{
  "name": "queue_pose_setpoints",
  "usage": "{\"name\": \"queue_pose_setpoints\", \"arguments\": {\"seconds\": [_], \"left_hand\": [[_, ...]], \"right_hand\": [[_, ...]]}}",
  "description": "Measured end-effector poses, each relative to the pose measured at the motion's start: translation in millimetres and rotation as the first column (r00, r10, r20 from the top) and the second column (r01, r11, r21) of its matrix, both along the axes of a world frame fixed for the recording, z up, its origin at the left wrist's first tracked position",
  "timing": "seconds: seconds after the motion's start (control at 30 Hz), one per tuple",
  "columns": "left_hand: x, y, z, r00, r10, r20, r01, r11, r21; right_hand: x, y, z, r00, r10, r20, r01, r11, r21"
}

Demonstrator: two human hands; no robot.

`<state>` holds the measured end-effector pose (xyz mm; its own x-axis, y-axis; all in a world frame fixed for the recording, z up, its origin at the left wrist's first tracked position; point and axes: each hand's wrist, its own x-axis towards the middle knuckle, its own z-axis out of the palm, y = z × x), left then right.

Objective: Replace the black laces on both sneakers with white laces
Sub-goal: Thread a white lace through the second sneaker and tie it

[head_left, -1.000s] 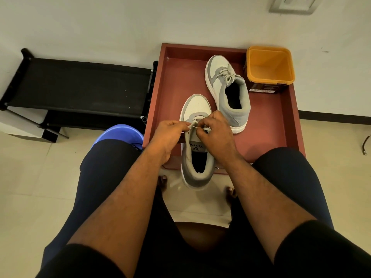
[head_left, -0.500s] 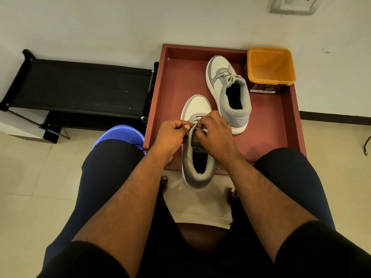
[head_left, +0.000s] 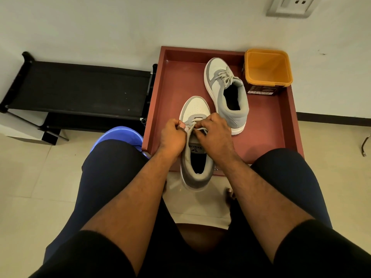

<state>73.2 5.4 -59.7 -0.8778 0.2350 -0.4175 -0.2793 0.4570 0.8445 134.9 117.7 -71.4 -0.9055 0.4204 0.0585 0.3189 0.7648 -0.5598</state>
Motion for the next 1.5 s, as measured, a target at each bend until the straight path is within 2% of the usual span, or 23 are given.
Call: {"name": "queue_pose_setpoints", "arguments": {"seconds": [0.07,0.1,0.17,0.23,0.3,0.33,0.4,0.47,0.5,0.53,0.6,0.7,0.77,0.8,0.87,0.93,1.0,1.07,1.13,1.2,1.27,1.33,1.5], "left_hand": [[-4,-3,9,0.979,0.184,0.092,-0.195,0.971,0.136],[-7,-6,15,0.944,0.291,0.157,-0.322,0.916,0.240],[-17,-15,29,0.821,0.516,0.246,-0.569,0.698,0.434],[-25,-23,38,0.672,0.709,0.215,-0.684,0.482,0.548],[-26,-28,43,0.574,0.811,0.117,-0.684,0.395,0.614],[-24,-28,45,0.578,0.814,0.058,-0.654,0.419,0.629],[-18,-24,42,0.683,0.722,-0.110,-0.545,0.603,0.582],[-12,-17,30,0.862,0.409,-0.300,-0.290,0.883,0.369],[-9,-14,22,0.928,0.175,-0.330,-0.110,0.972,0.206],[-6,-12,16,0.957,-0.043,-0.288,0.061,0.997,0.053],[-3,-9,7,0.952,-0.260,-0.162,0.239,0.961,-0.139],[-5,-11,7,0.930,-0.318,-0.184,0.238,0.903,-0.358],[-8,-16,15,0.942,-0.163,-0.292,0.070,0.950,-0.304],[-13,-20,20,0.933,0.001,-0.360,-0.087,0.971,-0.224],[-24,-32,29,0.849,0.330,-0.413,-0.377,0.925,-0.036],[-25,-36,32,0.820,0.411,-0.399,-0.446,0.895,0.006],[-15,-29,31,0.839,0.214,-0.501,-0.338,0.926,-0.171],[-1,-18,27,0.819,-0.102,-0.564,-0.140,0.918,-0.370],[9,-7,25,0.808,-0.351,-0.474,0.107,0.878,-0.466],[15,1,19,0.782,-0.489,-0.387,0.270,0.824,-0.498],[18,4,10,0.762,-0.529,-0.374,0.289,0.794,-0.535],[16,5,4,0.772,-0.466,-0.432,0.227,0.838,-0.497],[8,-2,2,0.876,-0.275,-0.397,0.107,0.913,-0.395]], "right_hand": [[2,1,2,1.000,-0.023,0.011,0.023,1.000,0.019],[3,1,4,0.999,-0.035,0.006,0.034,0.999,0.023],[4,1,6,0.998,-0.055,-0.001,0.056,0.998,0.025],[7,0,8,0.996,-0.085,-0.006,0.085,0.996,0.005],[8,1,11,0.993,-0.116,-0.026,0.115,0.993,-0.042],[9,1,13,0.992,-0.124,-0.023,0.122,0.991,-0.063],[11,3,18,0.991,-0.132,0.024,0.134,0.987,-0.091],[14,5,21,0.986,-0.151,0.068,0.159,0.978,-0.135],[15,6,22,0.984,-0.162,0.073,0.172,0.970,-0.169],[16,6,23,0.982,-0.172,0.074,0.183,0.961,-0.205],[18,6,27,0.979,-0.189,0.078,0.203,0.946,-0.253],[19,9,31,0.976,-0.201,0.083,0.216,0.942,-0.258],[19,14,30,0.975,-0.201,0.098,0.219,0.947,-0.234],[19,16,30,0.973,-0.206,0.107,0.226,0.947,-0.230],[20,18,28,0.972,-0.209,0.107,0.230,0.938,-0.258],[20,16,27,0.977,-0.188,0.103,0.210,0.935,-0.286],[19,14,26,0.980,-0.161,0.117,0.187,0.945,-0.268],[17,13,24,0.980,-0.136,0.146,0.165,0.965,-0.205],[14,12,24,0.977,-0.121,0.177,0.145,0.981,-0.127],[10,8,24,0.978,-0.099,0.184,0.114,0.991,-0.073],[7,5,23,0.980,-0.089,0.176,0.099,0.994,-0.050],[7,5,23,0.979,-0.097,0.178,0.105,0.994,-0.036],[11,17,26,0.967,-0.133,0.217,0.147,0.988,-0.048]]}}
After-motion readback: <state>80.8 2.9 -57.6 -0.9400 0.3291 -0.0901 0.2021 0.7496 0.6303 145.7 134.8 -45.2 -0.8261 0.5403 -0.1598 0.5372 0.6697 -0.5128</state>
